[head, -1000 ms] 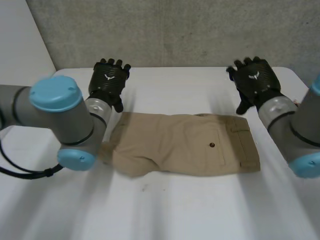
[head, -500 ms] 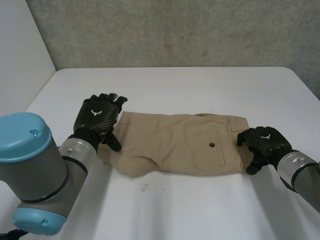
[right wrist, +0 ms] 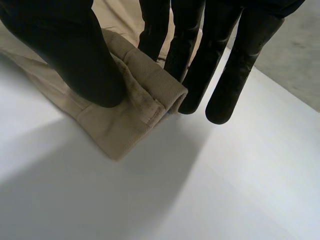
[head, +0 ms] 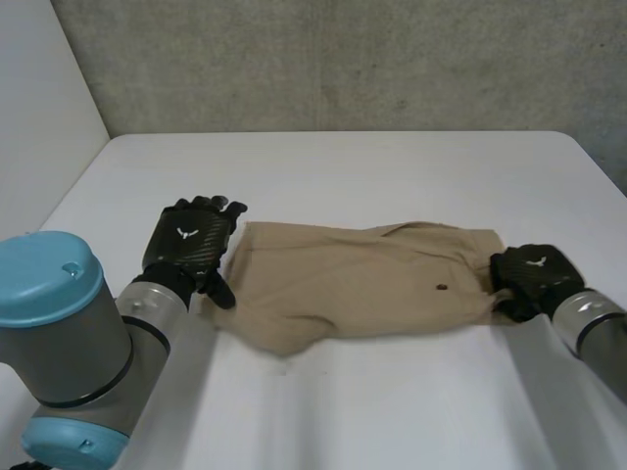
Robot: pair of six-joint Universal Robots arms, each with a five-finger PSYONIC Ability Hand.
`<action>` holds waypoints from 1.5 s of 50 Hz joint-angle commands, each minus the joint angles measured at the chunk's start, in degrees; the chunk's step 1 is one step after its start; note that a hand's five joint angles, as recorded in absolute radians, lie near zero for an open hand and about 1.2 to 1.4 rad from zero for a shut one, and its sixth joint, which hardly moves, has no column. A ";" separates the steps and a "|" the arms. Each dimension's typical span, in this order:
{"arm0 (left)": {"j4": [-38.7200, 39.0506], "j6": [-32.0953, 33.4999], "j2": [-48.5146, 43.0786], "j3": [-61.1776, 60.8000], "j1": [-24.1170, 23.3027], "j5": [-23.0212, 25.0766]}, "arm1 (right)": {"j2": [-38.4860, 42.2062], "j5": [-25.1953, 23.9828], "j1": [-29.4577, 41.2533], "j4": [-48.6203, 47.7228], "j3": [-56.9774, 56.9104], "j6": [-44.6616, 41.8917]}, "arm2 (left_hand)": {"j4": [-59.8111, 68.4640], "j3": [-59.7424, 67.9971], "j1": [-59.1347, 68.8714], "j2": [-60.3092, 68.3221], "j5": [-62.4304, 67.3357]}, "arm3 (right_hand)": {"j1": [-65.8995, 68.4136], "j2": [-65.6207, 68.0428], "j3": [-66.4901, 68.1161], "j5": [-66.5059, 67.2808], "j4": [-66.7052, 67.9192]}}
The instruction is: Fold the shorts.
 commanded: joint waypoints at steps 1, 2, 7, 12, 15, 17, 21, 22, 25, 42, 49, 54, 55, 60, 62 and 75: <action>-0.15 0.02 2.95 -1.39 0.28 0.09 | -3.51 -0.70 -9.01 6.88 -2.73 -6.11 | -1.66 -2.22 -0.91 -1.55 -2.93 | 29.06 12.59 13.33 16.22 11.90; -0.15 0.02 3.30 -1.65 0.36 0.17 | -4.21 -0.70 -10.41 9.77 -3.95 -8.65 | -1.66 -2.22 -0.91 -1.55 -2.93 | 29.06 12.59 13.33 16.22 11.90; -0.15 0.02 4.54 -2.44 0.80 0.26 | -4.57 -0.18 -11.04 16.82 -8.44 -15.61 | -1.66 -2.22 -0.91 -1.55 -2.93 | 29.06 12.59 13.33 16.22 11.90; -0.15 -0.06 4.54 -2.44 0.89 0.17 | -5.27 0.00 -1.83 19.02 -13.01 -16.06 | -1.66 -2.22 -0.91 -1.55 -2.93 | 29.06 12.59 13.33 16.22 11.90; -0.15 -0.06 4.54 -2.44 0.80 0.09 | -5.54 -0.17 4.68 19.11 -15.56 -15.27 | -1.66 -2.22 -0.91 -1.55 -2.93 | 29.06 12.59 13.33 16.22 11.90; -0.15 -0.06 4.62 -2.53 0.63 0.00 | -5.71 -0.61 9.77 18.94 -16.88 -15.09 | -1.66 -2.22 -0.91 -1.55 -2.93 | 29.06 12.59 13.33 16.22 11.90; -0.15 -0.06 5.06 -2.53 0.54 -0.09 | -4.93 -0.96 20.75 17.71 -18.90 -15.70 | -1.66 -2.22 -0.91 -1.55 -2.93 | 29.06 12.59 13.33 16.22 11.90; -0.15 -0.06 5.15 -2.53 0.54 -0.18 | -4.40 -1.14 23.39 17.01 -19.25 -15.79 | -1.66 -2.22 -0.91 -1.55 -2.93 | 29.06 12.59 13.33 16.22 11.90; -0.15 -0.06 5.41 -2.36 0.54 -0.18 | -0.71 -2.63 30.69 14.73 -19.61 -15.79 | -1.66 -2.22 -0.91 -1.55 -2.93 | 29.06 12.59 13.33 16.22 11.90; -0.15 -0.59 5.94 2.38 0.89 -0.18 | 1.15 -13.97 32.83 13.75 -18.82 -7.20 | -1.61 -2.17 -0.86 -1.50 -2.89 | -40.94 -57.41 -56.67 -53.78 -58.10; -0.68 -4.27 4.01 8.27 -0.69 -0.09 | -4.48 -12.57 22.89 13.75 -18.11 13.02 | -0.60 -1.16 0.15 -0.49 -1.88 | -40.94 -57.41 -56.67 -53.78 -58.10; -3.92 -9.28 -1.52 13.98 -6.04 -0.18 | -5.71 -9.94 19.03 14.01 -18.72 19.71 | -0.10 -0.66 0.65 0.01 -1.38 | -40.94 -57.41 -56.67 -53.78 -58.10; -6.28 -10.68 -3.96 16.51 -8.58 -0.18 | -5.80 -9.32 18.84 14.10 -18.90 19.72 | -0.09 -0.66 0.65 0.02 -1.37 | -40.94 -57.41 -56.67 -53.78 -58.10; -13.41 -13.77 -11.62 23.30 -12.91 -0.44 | -3.52 -4.22 18.67 15.16 -20.39 18.93 | -0.09 -0.66 0.65 0.02 -1.37 | -40.94 -57.41 -56.67 -53.78 -58.10; -16.65 -15.00 -16.00 26.10 -13.35 -1.57 | 0.41 -2.38 18.75 16.12 -21.71 17.09 | -0.09 -0.66 0.65 0.02 -1.37 | -40.94 -57.41 -56.67 -53.78 -58.10; -24.41 -15.44 -25.61 27.71 -13.61 -9.76 | 13.45 4.04 19.19 19.29 -25.76 4.87 | -0.26 -0.83 0.48 -0.15 -1.54 | -40.94 -57.41 -56.67 -53.78 -58.10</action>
